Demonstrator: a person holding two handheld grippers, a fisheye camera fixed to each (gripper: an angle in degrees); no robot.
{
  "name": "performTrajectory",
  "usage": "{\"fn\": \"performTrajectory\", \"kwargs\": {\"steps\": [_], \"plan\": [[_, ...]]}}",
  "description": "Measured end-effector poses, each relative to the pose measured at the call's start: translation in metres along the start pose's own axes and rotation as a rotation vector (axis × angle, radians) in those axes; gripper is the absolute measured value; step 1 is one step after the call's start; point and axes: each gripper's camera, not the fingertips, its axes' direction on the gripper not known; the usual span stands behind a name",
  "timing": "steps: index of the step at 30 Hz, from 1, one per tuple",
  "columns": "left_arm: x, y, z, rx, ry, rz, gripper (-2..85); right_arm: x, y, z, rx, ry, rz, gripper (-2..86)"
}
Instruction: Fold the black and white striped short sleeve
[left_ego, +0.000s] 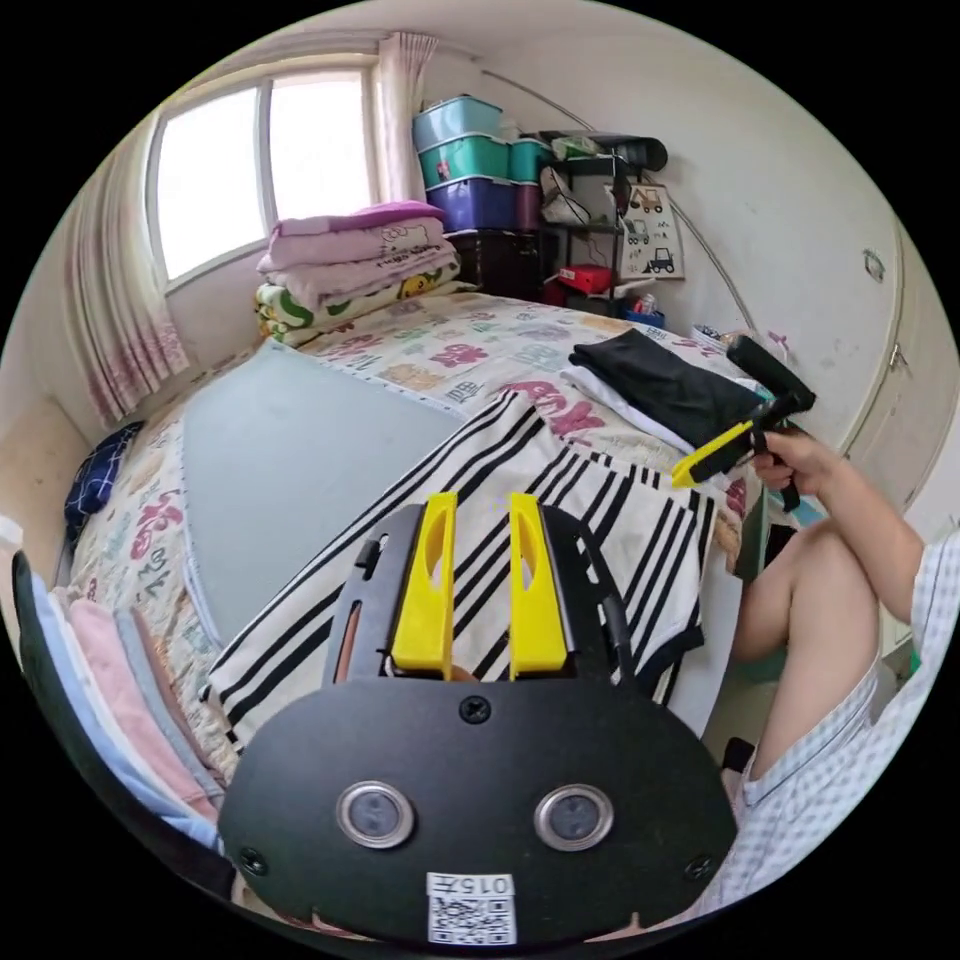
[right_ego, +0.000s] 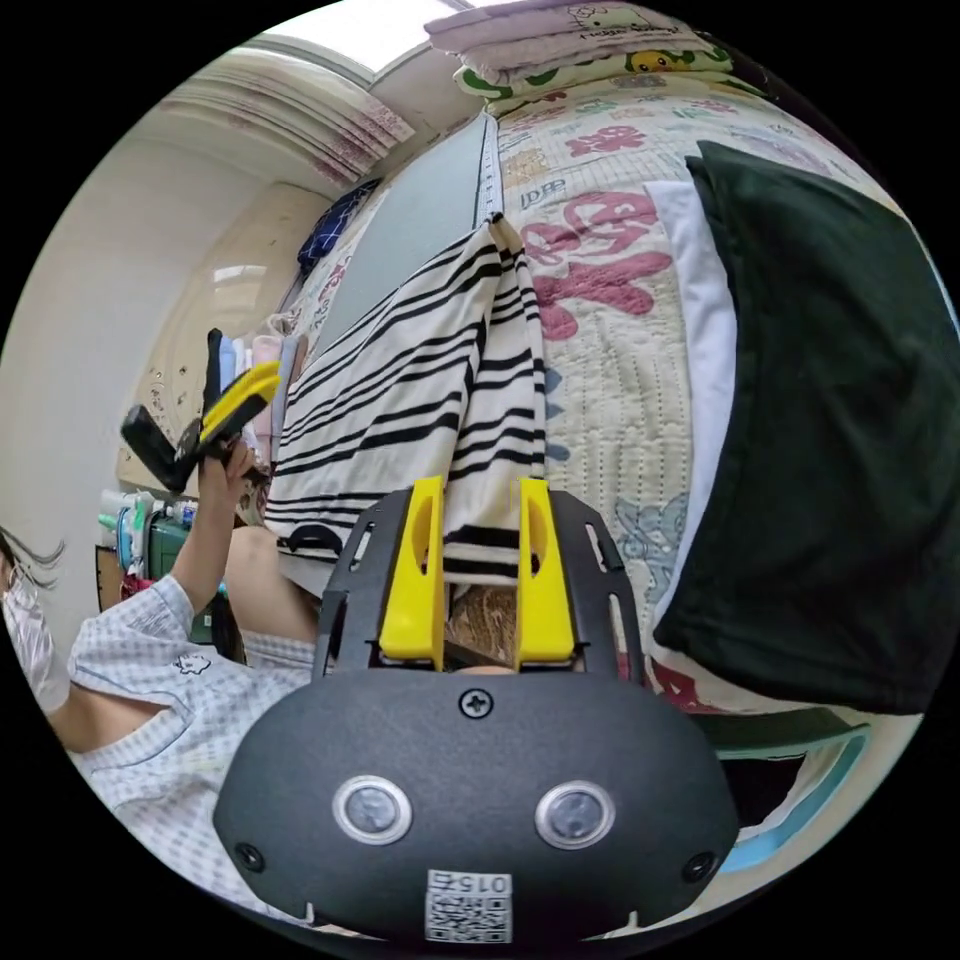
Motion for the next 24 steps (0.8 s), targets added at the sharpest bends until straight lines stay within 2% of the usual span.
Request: {"fn": "performTrajectory", "kwargs": {"steps": [3,5,7,10,14,18,24], "plan": [[0.02,-0.072,0.05,-0.07,0.054,-0.029,10.9,0.023,0.027,-0.006,0.0,-0.019,0.01,11.6],[0.032,-0.123,0.101,-0.137,0.112,-0.104,11.6,0.037,0.035,-0.02,0.014,-0.118,0.011,12.1],[0.038,-0.154,0.141,-0.181,0.136,-0.171,12.3,0.043,0.035,-0.031,-0.006,-0.128,-0.007,12.7],[0.054,-0.193,0.204,-0.269,0.074,-0.209,13.1,0.048,0.034,-0.046,-0.028,-0.035,-0.024,13.6],[0.072,-0.217,0.272,-0.398,-0.089,-0.188,10.7,0.056,0.032,-0.049,-0.063,-0.095,-0.051,12.4],[0.078,-0.221,0.295,-0.447,-0.185,-0.134,2.2,0.06,0.024,-0.051,-0.099,-0.026,-0.083,9.2],[0.066,-0.239,0.289,-0.388,-0.17,-0.158,-0.3,0.079,0.022,-0.069,-0.091,-0.018,-0.114,2.6]]}}
